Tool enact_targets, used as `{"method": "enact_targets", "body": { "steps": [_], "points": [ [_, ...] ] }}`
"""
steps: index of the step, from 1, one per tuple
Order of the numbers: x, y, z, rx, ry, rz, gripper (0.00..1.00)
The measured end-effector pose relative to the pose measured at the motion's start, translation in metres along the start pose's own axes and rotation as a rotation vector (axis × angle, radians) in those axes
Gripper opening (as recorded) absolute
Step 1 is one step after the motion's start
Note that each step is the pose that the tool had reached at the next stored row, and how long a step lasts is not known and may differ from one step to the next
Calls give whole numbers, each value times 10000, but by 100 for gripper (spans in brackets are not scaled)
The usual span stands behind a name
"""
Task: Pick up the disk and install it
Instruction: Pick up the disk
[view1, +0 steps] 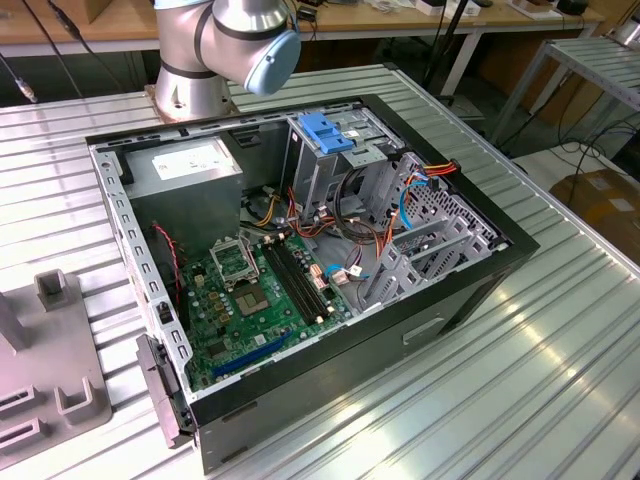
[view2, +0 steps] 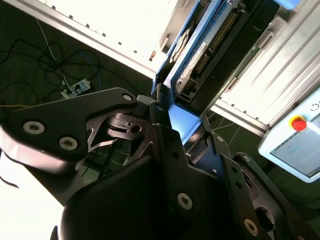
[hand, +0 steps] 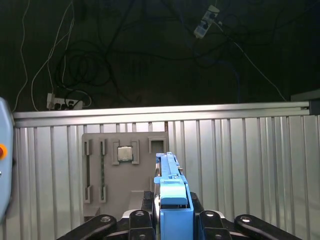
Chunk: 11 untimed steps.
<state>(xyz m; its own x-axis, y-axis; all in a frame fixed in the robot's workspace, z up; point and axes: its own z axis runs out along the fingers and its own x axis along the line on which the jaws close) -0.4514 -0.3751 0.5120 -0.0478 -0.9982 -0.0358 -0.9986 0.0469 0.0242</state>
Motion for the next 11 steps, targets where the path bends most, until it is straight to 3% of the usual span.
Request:
{"method": "enact_targets", "body": {
  "steps": [11],
  "points": [
    [-7, -148, -4, -1, 0, -1, 37]
  ]
}}
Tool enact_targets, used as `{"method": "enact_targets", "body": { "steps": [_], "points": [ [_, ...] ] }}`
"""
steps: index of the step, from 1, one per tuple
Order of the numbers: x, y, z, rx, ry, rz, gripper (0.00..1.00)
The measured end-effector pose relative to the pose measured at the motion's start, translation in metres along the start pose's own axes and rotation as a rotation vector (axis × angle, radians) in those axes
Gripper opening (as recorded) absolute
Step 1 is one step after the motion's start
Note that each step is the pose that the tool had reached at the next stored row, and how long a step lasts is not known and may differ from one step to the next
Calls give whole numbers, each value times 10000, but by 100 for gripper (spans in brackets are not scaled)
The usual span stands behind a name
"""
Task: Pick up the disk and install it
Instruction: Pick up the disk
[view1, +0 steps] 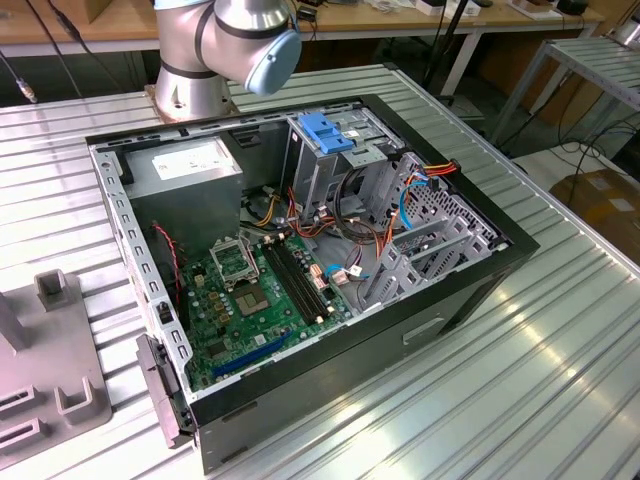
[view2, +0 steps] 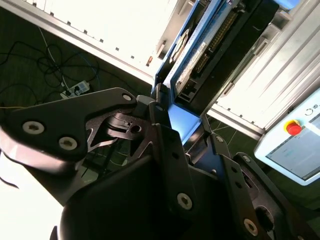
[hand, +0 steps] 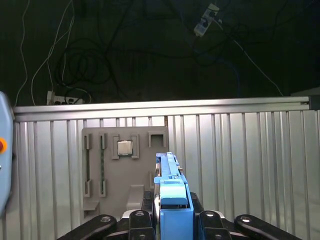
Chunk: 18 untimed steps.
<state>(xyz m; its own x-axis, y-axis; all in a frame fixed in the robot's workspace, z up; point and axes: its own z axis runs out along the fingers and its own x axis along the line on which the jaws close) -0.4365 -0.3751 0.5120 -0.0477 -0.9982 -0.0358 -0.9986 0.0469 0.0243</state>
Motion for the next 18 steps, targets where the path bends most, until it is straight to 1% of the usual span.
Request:
{"method": "enact_targets", "body": {
  "steps": [13, 18],
  "points": [
    [-10, -195, -4, 1, 0, 0, 37],
    [-12, -242, -5, 2, -1, 0, 37]
  ]
}}
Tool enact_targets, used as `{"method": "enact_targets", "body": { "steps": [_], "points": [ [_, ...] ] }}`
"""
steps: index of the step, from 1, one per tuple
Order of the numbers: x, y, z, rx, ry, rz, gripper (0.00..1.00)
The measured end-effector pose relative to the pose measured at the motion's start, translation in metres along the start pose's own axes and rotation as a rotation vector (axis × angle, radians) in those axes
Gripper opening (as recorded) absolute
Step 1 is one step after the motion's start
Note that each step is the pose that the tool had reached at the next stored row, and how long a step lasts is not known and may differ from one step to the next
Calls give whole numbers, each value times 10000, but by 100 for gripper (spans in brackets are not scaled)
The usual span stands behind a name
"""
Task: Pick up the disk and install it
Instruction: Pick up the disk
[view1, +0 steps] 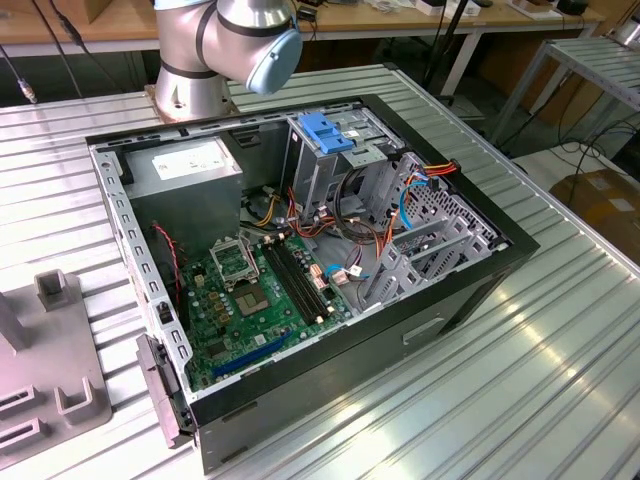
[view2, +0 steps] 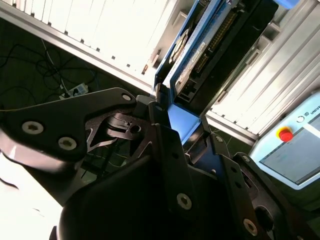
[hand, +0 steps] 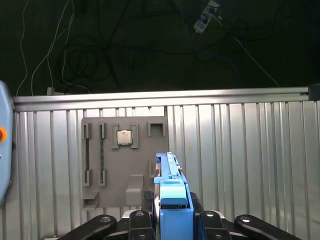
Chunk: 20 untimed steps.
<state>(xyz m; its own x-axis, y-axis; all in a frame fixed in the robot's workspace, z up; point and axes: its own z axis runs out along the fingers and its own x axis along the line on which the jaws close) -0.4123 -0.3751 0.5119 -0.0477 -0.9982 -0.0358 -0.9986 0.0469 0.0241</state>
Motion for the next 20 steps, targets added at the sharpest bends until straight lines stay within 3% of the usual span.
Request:
{"method": "enact_targets", "body": {
  "steps": [20],
  "points": [
    [-9, -183, -5, -1, 0, 0, 37]
  ]
}}
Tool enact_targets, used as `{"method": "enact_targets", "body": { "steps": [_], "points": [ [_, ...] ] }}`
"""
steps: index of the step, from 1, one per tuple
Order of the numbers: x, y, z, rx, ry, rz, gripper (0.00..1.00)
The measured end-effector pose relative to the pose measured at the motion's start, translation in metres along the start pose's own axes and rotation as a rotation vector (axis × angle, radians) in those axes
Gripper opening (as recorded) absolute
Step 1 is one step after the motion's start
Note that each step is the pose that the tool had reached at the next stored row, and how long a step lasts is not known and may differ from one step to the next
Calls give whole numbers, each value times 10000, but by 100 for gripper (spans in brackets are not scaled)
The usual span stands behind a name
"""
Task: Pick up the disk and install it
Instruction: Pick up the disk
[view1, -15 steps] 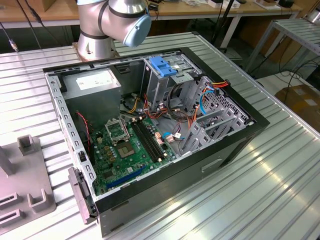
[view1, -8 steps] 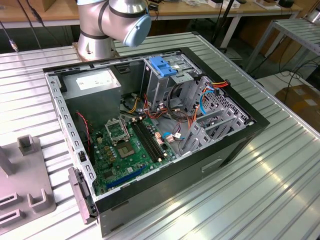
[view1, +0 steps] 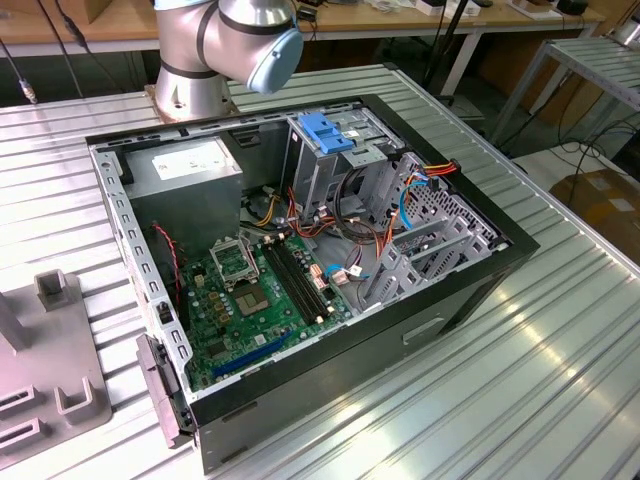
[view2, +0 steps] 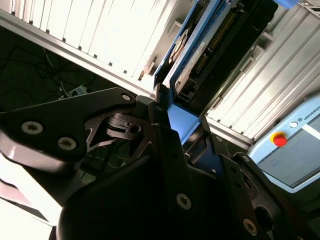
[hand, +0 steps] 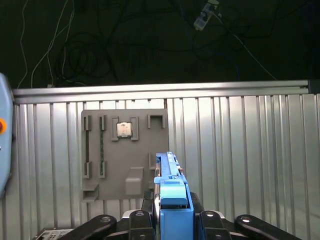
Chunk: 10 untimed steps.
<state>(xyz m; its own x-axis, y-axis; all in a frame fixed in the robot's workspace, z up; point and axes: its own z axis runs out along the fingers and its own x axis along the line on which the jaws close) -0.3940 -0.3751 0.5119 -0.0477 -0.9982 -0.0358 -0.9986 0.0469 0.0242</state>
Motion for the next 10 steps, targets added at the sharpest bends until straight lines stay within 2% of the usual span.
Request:
{"method": "enact_targets", "body": {
  "steps": [5, 10],
  "points": [
    [-2, -43, -1, 0, 0, 0, 37],
    [-5, -111, -2, 1, 0, 0, 37]
  ]
}}
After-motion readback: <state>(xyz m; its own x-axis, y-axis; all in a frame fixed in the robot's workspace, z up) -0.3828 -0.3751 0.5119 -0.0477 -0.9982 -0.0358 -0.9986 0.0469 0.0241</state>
